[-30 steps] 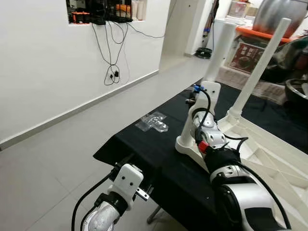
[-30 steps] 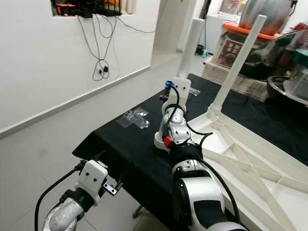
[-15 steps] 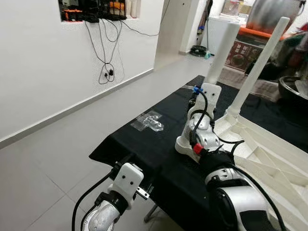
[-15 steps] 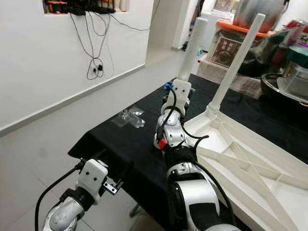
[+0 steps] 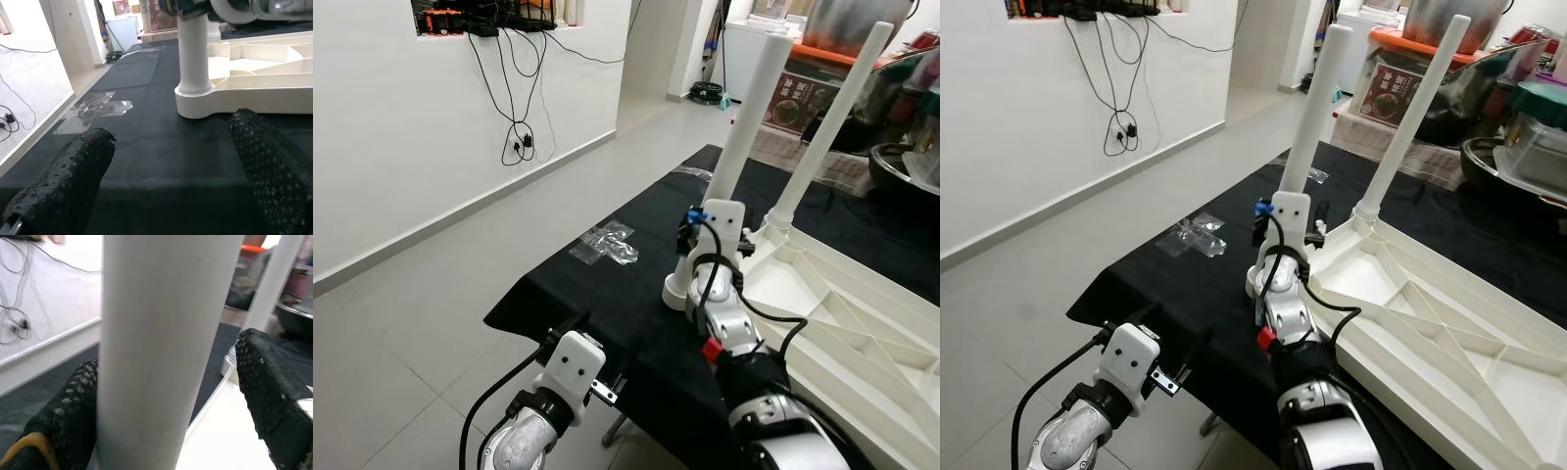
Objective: Building children table
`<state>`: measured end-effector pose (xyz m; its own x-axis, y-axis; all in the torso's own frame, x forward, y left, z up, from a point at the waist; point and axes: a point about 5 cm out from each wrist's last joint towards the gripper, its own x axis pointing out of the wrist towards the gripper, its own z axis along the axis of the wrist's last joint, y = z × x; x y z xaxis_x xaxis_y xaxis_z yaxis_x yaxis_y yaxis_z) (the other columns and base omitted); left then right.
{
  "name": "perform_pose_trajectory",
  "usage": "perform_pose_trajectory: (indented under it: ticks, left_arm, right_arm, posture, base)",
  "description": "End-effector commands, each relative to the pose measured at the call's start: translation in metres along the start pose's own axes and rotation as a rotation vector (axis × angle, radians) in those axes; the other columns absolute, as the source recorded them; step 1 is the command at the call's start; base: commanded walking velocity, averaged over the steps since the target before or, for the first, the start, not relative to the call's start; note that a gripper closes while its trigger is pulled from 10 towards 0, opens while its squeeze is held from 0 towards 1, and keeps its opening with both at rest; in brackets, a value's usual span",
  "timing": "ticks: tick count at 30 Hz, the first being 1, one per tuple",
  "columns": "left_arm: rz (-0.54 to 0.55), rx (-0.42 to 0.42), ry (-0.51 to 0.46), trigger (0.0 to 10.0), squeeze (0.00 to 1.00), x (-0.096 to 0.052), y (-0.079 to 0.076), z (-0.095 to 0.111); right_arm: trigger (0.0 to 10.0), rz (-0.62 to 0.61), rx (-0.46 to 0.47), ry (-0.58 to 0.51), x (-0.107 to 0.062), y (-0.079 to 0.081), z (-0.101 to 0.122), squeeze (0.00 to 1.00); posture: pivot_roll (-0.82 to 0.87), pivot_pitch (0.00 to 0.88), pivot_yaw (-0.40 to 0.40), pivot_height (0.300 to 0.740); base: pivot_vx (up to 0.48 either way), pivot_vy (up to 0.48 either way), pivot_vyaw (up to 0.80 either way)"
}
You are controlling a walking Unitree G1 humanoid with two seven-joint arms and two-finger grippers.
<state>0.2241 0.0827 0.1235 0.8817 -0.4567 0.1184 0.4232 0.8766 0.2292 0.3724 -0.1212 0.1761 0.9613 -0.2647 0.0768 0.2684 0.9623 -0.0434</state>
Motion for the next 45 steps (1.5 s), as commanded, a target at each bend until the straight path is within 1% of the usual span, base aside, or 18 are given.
perform_pose_trajectory:
  ticks: [1,7,12,15,17,22,24,25,29,33,35,36,37,39,40,41,43,45]
  left_arm:
    - [-0.011,-0.001,0.025,10.0,0.0,0.0,-0.001,-0.005]
    - [-0.012,-0.002,0.024,10.0,0.0,0.0,-0.001,-0.005]
    - [-0.048,-0.032,0.03,10.0,0.0,0.0,0.0,-0.005]
    - [-0.061,-0.036,0.032,10.0,0.0,0.0,0.0,-0.005]
    - [-0.098,-0.024,0.048,10.0,0.0,0.001,0.007,-0.007]
    - [-0.113,-0.009,0.062,10.0,0.0,0.002,0.014,-0.009]
    - [-0.122,-0.002,0.066,10.0,0.0,0.003,0.016,-0.01]
    - [-0.145,0.007,0.071,10.0,0.0,0.002,0.012,-0.011]
    - [-0.166,0.014,0.079,10.0,0.0,0.001,0.003,-0.015]
    - [-0.164,0.013,0.08,10.0,0.0,0.001,0.003,-0.015]
    - [-0.164,0.009,0.09,10.0,0.0,0.001,0.003,-0.016]
    - [-0.164,0.009,0.09,10.0,0.0,0.001,0.003,-0.016]
    - [-0.17,0.008,0.094,10.0,0.0,0.001,0.005,-0.016]
    - [-0.175,0.009,0.097,10.0,0.0,0.001,0.006,-0.016]
    - [-0.175,0.009,0.097,10.0,0.0,0.001,0.006,-0.016]
    - [-0.174,0.006,0.1,10.0,0.0,0.001,0.009,-0.016]
    - [-0.174,0.006,0.1,10.0,0.0,0.001,0.009,-0.016]
    - [-0.172,0.013,0.105,10.0,0.0,0.001,0.014,-0.017]
  right_arm:
    - [10.0,0.113,0.033,-0.022,-0.01,0.008,-0.002,0.0]
    - [10.0,0.184,0.009,-0.067,-0.022,0.007,-0.006,0.0]
    - [10.0,0.225,-0.097,-0.027,-0.023,-0.023,-0.022,0.0]
    - [10.0,0.207,-0.127,-0.006,-0.021,-0.03,-0.026,0.0]
    - [10.0,0.122,-0.196,0.08,-0.015,-0.055,-0.038,0.0]
    - [10.0,0.089,-0.224,0.125,-0.013,-0.07,-0.043,0.0]
    - [10.0,0.097,-0.218,0.149,-0.012,-0.075,-0.045,0.0]
    - [10.0,0.151,-0.183,0.198,-0.013,-0.078,-0.049,0.0]
    - [10.0,0.194,-0.185,0.259,-0.015,-0.081,-0.056,0.0]
    - [10.0,0.212,-0.17,0.271,-0.017,-0.078,-0.056,0.0]
    - [10.0,0.352,-0.129,0.315,-0.026,-0.061,-0.06,0.0]
    - [10.0,0.352,-0.129,0.315,-0.026,-0.061,-0.06,0.0]
    - [10.0,0.439,-0.168,0.325,-0.03,-0.055,-0.062,0.0]
    - [10.0,0.493,-0.201,0.332,-0.032,-0.052,-0.063,0.0]
    - [10.0,0.493,-0.201,0.332,-0.032,-0.052,-0.063,0.0]
    - [10.0,0.53,-0.254,0.339,-0.033,-0.053,-0.065,0.0]
    - [10.0,0.53,-0.254,0.339,-0.033,-0.053,-0.065,0.0]
    - [10.0,0.523,-0.279,0.337,-0.025,-0.06,-0.058,0.0]
  posture:
    - [0.06,0.008,-0.127,0.74]
    - [0.05,0.006,-0.127,0.74]
    - [0.04,0.003,-0.123,0.74]
    - [0.04,0.003,-0.123,0.74]
    - [0.04,0.001,-0.116,0.74]
    - [0.04,0.0,-0.114,0.74]
    - [0.04,0.0,-0.11,0.74]
    - [0.04,0.0,-0.108,0.74]
    - [0.04,0.0,-0.107,0.74]
    - [0.04,0.0,-0.107,0.74]
    - [0.04,0.0,-0.108,0.74]
    - [0.04,0.0,-0.108,0.74]
    - [0.04,0.0,-0.107,0.74]
    - [0.04,0.0,-0.107,0.74]
    - [0.04,0.0,-0.107,0.74]
    - [0.04,0.0,-0.109,0.74]
    - [0.04,0.0,-0.109,0.74]
    - [0.04,0.0,-0.108,0.74]
  base:
    - [0.0,0.0,0.0]
    - [0.0,0.0,0.0]
    - [0.0,0.0,0.0]
    - [0.0,0.0,0.0]
    - [0.0,0.0,0.0]
    - [0.0,0.0,0.0]
    - [0.0,0.0,0.0]
    - [0.0,0.0,0.0]
    - [0.0,0.0,0.0]
    - [0.0,0.0,0.0]
    - [0.0,0.0,0.0]
    - [0.0,0.0,0.0]
    - [0.0,0.0,0.0]
    - [0.0,0.0,0.0]
    - [0.0,0.0,0.0]
    - [0.0,0.0,0.0]
    - [0.0,0.0,0.0]
    - [0.0,0.0,0.0]
